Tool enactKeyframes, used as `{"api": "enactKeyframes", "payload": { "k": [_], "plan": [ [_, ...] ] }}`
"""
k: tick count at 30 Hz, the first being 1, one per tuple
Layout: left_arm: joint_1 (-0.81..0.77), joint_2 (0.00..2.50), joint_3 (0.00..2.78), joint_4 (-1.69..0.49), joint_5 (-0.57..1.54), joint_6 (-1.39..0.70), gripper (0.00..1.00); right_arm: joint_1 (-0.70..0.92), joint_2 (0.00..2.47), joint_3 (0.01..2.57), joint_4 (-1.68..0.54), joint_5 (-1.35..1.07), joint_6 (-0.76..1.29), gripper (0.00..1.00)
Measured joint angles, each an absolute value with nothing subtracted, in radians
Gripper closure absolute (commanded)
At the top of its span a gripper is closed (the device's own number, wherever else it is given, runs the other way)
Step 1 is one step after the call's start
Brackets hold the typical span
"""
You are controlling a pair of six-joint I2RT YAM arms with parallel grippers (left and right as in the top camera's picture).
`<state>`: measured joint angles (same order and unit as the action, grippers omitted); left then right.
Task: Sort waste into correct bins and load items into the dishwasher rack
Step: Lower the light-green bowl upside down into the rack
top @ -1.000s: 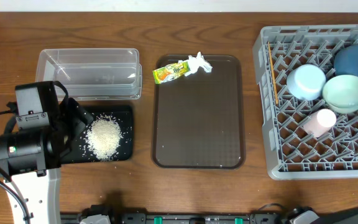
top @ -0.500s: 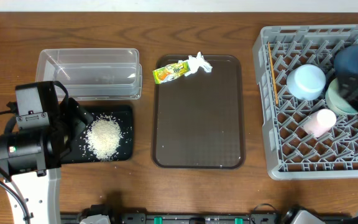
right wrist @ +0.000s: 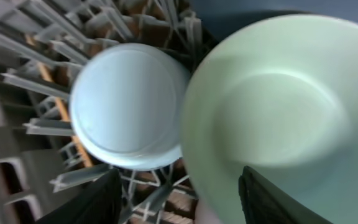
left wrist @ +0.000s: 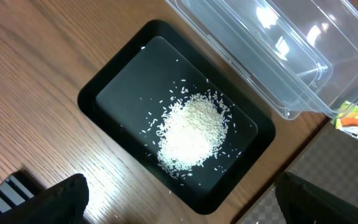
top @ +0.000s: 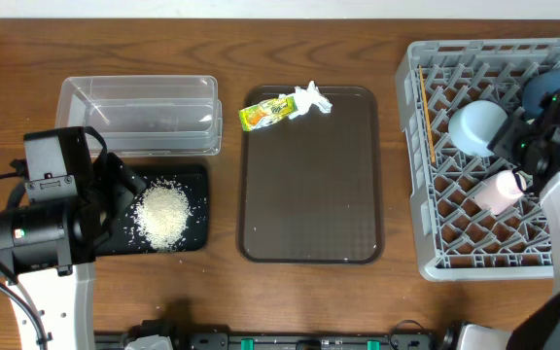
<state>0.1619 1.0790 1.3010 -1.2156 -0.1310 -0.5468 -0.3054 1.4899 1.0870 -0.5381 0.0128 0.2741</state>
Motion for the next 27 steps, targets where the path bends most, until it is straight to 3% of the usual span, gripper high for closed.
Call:
{"api": "enactKeyframes", "payload": {
  "k": [4, 7, 15, 27],
  "plan": [
    [0.162, 1.079, 1.301, -1.216, -0.131, -0.547, 0.02, -0.305, 1.516, 1.087, -0.534, 0.039, 0.253, 0.49],
    [0.162, 1.079, 1.301, -1.216, -0.131, -0.547, 0.03, -0.305, 1.525, 1.087, -0.535, 0.050, 0.242, 0.69],
    [0.162, 1.079, 1.301, -1.216, -0.131, -0.547, 0.03, -0.305, 1.528, 1.087, -0.543, 0.059, 0.236, 0.99],
    [0.162, 1.079, 1.301, -1.216, -0.131, -0.547, 0.03, -0.380, 1.370, 1.089, -0.559, -0.063, 0.274, 0.99]
  ]
}}
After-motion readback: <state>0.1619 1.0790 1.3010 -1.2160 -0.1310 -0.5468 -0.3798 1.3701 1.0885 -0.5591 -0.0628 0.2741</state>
